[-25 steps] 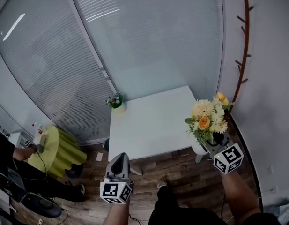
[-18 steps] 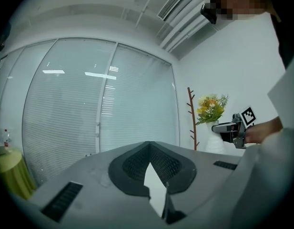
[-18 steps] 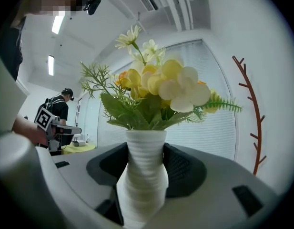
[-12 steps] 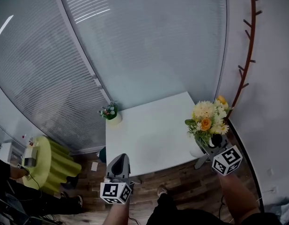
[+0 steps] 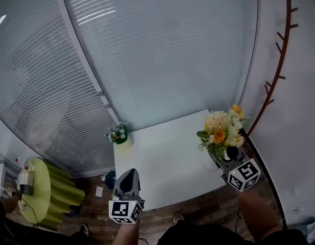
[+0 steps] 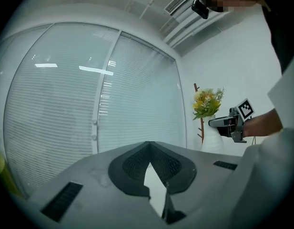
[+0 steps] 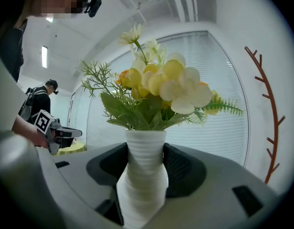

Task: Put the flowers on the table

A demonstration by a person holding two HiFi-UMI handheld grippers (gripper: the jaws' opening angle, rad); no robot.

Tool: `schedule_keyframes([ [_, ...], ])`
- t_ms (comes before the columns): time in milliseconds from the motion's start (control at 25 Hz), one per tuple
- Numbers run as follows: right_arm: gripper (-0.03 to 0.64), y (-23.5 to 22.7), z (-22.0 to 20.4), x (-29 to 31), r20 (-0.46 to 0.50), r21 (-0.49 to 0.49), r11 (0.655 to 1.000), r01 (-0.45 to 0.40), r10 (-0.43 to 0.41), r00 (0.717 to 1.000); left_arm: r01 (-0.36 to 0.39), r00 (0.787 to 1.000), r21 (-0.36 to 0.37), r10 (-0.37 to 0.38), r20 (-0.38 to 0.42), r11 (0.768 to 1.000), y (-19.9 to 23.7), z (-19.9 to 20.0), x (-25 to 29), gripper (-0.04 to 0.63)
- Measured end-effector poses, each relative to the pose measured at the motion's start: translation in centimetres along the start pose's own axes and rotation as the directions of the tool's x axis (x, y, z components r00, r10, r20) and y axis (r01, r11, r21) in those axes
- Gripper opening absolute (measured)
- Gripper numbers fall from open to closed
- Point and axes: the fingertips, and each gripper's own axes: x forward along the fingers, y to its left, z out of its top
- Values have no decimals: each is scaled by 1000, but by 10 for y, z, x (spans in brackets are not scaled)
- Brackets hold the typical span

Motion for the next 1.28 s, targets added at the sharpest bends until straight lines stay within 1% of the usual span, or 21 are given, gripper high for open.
schedule_keyframes([
  [160,247,2,-1,32,5,3,1000,14,-14,1000,22,1000,-13,-22,-1,1000,25,-7,22,5],
  [280,247,5,-4,52,2,-4,1000,29,-29,1000,42,999,-7,-42,1,999,42,-11,36,4],
  [400,247,5,-6,72,-16,-15,999,38,-39,999,42,999,-8,-42,-5,999,58,-19,55,5],
  [520,247,11,-13,86,-49,-21,999,31,-32,998,43,999,-26,-43,-30,999,65,-29,70,5],
  [600,247,13,-11,96,-46,-21,1000,23,-24,999,44,999,-40,-45,-23,998,69,-26,79,5],
  [720,247,16,-5,119,-35,-37,999,-1,0,999,49,999,-36,-49,-14,998,79,-22,95,5],
  [920,247,13,-14,157,-48,-36,998,-54,52,997,19,999,-70,-23,-48,997,93,-43,113,5],
  [1120,247,8,-37,188,-63,-43,994,-100,98,993,-34,997,-53,30,-68,998,107,-61,126,5],
  [1280,247,7,-46,199,-65,-49,991,-123,119,991,-47,996,-48,43,-79,998,108,-66,136,5],
])
